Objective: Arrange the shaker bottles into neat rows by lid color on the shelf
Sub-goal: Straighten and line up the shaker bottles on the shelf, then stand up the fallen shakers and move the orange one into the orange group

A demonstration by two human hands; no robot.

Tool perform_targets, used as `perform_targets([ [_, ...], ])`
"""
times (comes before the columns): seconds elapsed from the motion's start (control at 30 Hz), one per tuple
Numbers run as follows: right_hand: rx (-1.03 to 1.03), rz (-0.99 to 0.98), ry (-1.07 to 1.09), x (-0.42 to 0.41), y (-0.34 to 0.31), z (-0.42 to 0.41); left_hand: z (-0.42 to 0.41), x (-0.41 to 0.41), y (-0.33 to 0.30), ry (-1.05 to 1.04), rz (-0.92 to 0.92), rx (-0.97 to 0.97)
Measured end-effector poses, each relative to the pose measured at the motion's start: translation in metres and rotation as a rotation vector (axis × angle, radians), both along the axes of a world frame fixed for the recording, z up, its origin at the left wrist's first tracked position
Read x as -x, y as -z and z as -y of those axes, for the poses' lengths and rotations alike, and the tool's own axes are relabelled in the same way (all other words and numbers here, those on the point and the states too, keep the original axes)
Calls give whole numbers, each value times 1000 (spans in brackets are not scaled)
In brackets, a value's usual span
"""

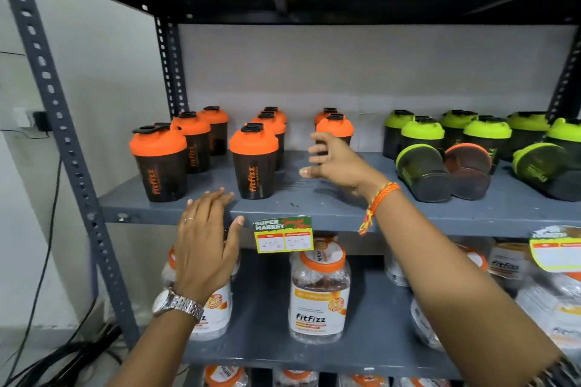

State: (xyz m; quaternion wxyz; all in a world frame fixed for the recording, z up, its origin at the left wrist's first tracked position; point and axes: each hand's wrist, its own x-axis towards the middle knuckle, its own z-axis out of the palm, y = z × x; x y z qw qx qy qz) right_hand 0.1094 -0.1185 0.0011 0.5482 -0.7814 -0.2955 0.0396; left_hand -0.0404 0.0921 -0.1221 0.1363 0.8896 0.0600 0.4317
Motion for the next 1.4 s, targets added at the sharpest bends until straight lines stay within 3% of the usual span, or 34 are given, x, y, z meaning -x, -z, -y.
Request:
perform_targets([
  [0.1, 98, 231, 315, -5, -21, 51, 34, -8, -11, 29, 7, -27],
  [0.2, 361, 465, 732, -9, -31, 108, 75, -16, -21, 49, 11, -63],
  [0.27, 519, 504, 912, -5, -31, 135, 102, -21, -25, 49, 19, -90],
  [0.47, 711, 426, 911, 1, -13, 152, 161, -33, -25, 92, 93, -24],
  [0.7, 738, 428, 895, 7, -11, 152, 200, -54, -4, 190, -80, -175],
  [0.93, 499, 249, 876, 3, -7, 181, 203, -61, 6, 142, -94, -304],
  [1.07, 223, 92, 808, -1, 1, 196, 206, -64, 10, 117, -62, -303],
  [1.2, -240, -251, 597, -9, 12, 204, 207, -66, 11, 108, -52, -299],
  [1.4, -458, -355, 196, -5, 17, 213, 205, -67, 13, 110, -33, -314],
])
